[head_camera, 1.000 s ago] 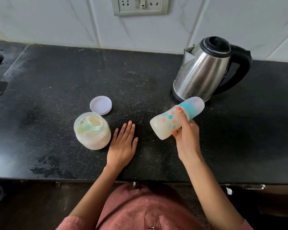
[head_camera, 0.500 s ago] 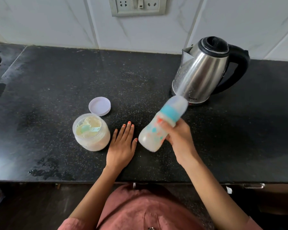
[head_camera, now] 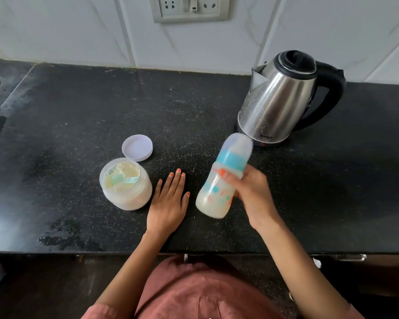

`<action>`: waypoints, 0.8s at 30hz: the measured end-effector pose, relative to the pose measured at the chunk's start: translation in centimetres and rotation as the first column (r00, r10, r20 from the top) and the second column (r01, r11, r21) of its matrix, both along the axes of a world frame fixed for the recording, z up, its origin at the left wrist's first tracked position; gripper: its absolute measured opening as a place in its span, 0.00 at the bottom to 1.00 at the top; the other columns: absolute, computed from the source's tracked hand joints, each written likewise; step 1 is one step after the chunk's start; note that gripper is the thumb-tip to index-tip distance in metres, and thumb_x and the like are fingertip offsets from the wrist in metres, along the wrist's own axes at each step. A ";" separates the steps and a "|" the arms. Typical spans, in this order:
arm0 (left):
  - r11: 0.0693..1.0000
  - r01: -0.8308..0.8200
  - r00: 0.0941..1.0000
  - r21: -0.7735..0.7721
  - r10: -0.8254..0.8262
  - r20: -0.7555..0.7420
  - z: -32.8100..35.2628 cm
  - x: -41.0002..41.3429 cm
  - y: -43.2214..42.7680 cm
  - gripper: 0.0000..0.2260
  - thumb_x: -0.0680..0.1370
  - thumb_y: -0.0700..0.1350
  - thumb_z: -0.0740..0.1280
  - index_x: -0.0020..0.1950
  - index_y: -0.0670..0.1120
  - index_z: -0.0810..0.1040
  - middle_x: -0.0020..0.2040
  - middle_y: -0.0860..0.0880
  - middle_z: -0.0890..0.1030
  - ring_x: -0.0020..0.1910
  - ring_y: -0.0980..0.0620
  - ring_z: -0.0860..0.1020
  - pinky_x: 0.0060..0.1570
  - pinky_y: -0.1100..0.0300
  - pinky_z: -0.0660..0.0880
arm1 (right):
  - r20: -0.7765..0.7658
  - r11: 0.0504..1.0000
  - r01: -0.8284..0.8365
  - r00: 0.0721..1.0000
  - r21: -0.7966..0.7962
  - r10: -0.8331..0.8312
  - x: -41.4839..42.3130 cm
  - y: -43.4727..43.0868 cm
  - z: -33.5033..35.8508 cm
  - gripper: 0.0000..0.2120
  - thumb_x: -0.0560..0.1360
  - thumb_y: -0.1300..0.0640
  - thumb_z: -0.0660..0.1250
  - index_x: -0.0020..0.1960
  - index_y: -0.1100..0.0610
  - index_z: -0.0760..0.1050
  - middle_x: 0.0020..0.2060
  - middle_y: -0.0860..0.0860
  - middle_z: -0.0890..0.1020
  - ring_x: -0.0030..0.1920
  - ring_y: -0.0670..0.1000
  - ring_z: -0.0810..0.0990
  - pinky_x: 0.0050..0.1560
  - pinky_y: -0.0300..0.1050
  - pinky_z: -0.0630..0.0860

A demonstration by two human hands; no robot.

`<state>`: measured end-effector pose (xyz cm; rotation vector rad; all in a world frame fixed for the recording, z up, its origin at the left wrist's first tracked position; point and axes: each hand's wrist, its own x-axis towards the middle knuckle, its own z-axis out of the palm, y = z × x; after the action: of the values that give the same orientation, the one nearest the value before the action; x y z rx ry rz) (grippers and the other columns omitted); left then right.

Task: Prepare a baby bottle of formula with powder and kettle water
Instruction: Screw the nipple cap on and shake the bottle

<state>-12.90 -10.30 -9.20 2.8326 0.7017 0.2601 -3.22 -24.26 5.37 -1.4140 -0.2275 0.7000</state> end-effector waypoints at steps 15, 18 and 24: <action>1.000 -0.005 1.000 0.023 0.005 0.003 0.1 0.0 0.0 0.23 0.79 0.51 0.50 0.69 0.41 0.69 0.70 0.45 0.69 0.68 0.47 0.69 0.66 0.46 0.58 | -0.257 0.920 0.355 0.916 0.165 -0.307 1.1 0.7 -0.2 0.07 0.71 0.56 0.68 0.48 0.53 0.77 0.42 0.47 0.83 0.41 0.43 0.83 0.43 0.40 0.80; 1.000 0.002 1.000 0.027 -0.001 -0.011 -0.1 0.0 0.1 0.23 0.79 0.51 0.50 0.69 0.41 0.69 0.69 0.45 0.70 0.67 0.46 0.70 0.65 0.45 0.59 | -0.090 0.988 0.151 0.985 0.019 -0.149 0.0 0.5 -0.7 0.08 0.70 0.59 0.69 0.49 0.54 0.77 0.42 0.48 0.83 0.43 0.46 0.82 0.46 0.44 0.80; 1.000 -0.003 1.000 0.008 0.003 0.003 -0.1 0.0 0.0 0.24 0.79 0.51 0.50 0.70 0.42 0.68 0.70 0.46 0.69 0.68 0.47 0.68 0.69 0.52 0.56 | -0.173 0.964 0.237 0.961 0.121 -0.214 0.9 0.3 -0.1 0.11 0.65 0.54 0.70 0.47 0.53 0.78 0.42 0.48 0.83 0.43 0.45 0.82 0.42 0.41 0.80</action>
<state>-12.89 -10.34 -9.29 2.8388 0.7066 0.2677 -2.36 -23.95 5.25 -1.2203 0.0108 0.5916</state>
